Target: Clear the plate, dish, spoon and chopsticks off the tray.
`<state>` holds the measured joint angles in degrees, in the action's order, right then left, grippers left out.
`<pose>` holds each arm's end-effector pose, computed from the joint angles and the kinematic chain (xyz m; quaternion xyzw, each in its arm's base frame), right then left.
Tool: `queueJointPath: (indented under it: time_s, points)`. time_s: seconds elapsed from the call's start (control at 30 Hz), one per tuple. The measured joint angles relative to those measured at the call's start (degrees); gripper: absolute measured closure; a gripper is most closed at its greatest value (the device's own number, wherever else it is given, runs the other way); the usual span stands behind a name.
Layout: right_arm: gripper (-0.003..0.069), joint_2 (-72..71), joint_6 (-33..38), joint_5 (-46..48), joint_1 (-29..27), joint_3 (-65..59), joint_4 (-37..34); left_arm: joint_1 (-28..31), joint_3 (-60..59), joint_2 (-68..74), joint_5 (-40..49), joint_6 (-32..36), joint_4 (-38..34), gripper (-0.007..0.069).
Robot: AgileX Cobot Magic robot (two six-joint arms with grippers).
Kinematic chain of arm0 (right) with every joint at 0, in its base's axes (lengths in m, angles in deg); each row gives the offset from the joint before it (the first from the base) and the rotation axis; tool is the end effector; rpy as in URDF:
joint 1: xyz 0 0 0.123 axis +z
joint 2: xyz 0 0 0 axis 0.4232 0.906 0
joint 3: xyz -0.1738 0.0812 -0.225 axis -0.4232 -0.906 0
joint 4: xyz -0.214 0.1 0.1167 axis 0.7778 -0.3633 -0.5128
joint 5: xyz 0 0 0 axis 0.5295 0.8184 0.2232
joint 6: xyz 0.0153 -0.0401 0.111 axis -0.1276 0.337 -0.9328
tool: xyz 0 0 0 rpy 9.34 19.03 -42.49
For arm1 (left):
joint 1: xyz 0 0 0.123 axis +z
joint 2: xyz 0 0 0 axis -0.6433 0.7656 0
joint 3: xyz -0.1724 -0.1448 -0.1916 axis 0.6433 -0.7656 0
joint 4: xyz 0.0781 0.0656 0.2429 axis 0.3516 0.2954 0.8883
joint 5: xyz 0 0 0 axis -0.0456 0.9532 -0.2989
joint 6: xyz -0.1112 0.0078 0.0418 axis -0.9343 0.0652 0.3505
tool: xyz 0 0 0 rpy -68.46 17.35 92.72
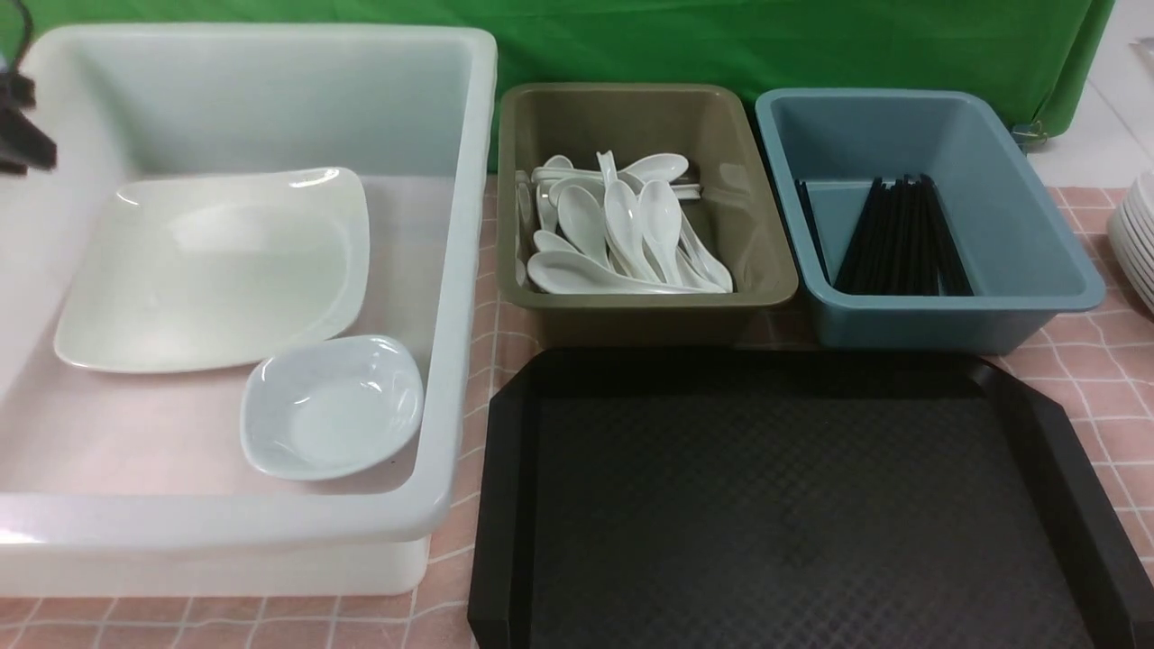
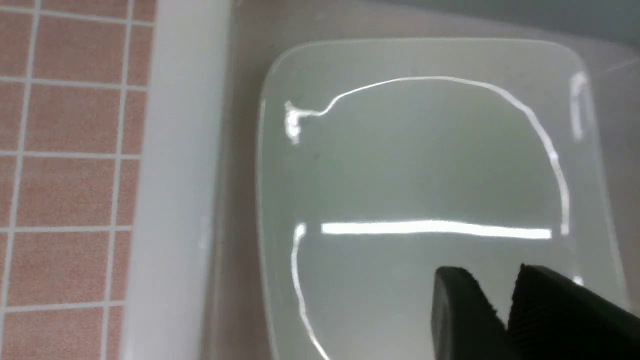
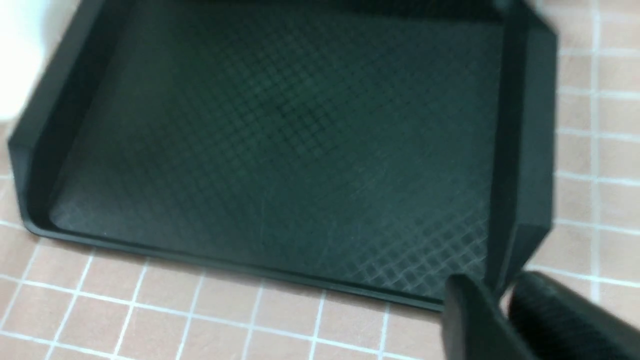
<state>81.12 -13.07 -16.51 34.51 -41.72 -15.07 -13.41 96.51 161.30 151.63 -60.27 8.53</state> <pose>0.0737 0.0124 0.3493 -0.0724 0.8729 0.0398 0.4808 0.4433 0.1600 0.2969 -0.0474 0.9378 -0.1326 0.3173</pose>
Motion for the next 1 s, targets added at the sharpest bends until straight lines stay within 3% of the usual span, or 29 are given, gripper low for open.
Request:
queueJointPath:
  time_s: [0.1,0.37,0.53,0.7,0.83,1.0]
  points:
    - [0.0629,-0.12,0.0,6.22,0.0,5.89,3.32,0.0,1.01,-4.35,5.77,0.0,-4.25,0.0617]
    - [0.0629,-7.35,0.0,4.39,0.0,8.59,4.59,-2.31,-1.56,-15.68,7.67,-0.17,-5.19,0.063]
    - [0.0629,-18.57,0.32,-18.19,0.0,-6.13,3.94,-5.59,-5.4,-22.23,8.2,-0.23,-5.26,0.063]
    - [0.0629,-19.83,0.0,-41.0,0.0,-18.94,2.23,-7.84,-6.08,-23.17,8.31,-0.23,-5.26,0.0628]
    - [0.0629,-19.8,0.0,-47.56,0.0,-22.93,1.96,-8.63,-6.13,-23.17,8.31,-0.23,-5.56,0.0628]
    - [0.0627,-19.8,0.0,-48.27,0.0,-23.66,1.95,-8.7,-6.13,-23.17,8.31,-0.23,-5.56,0.0628]
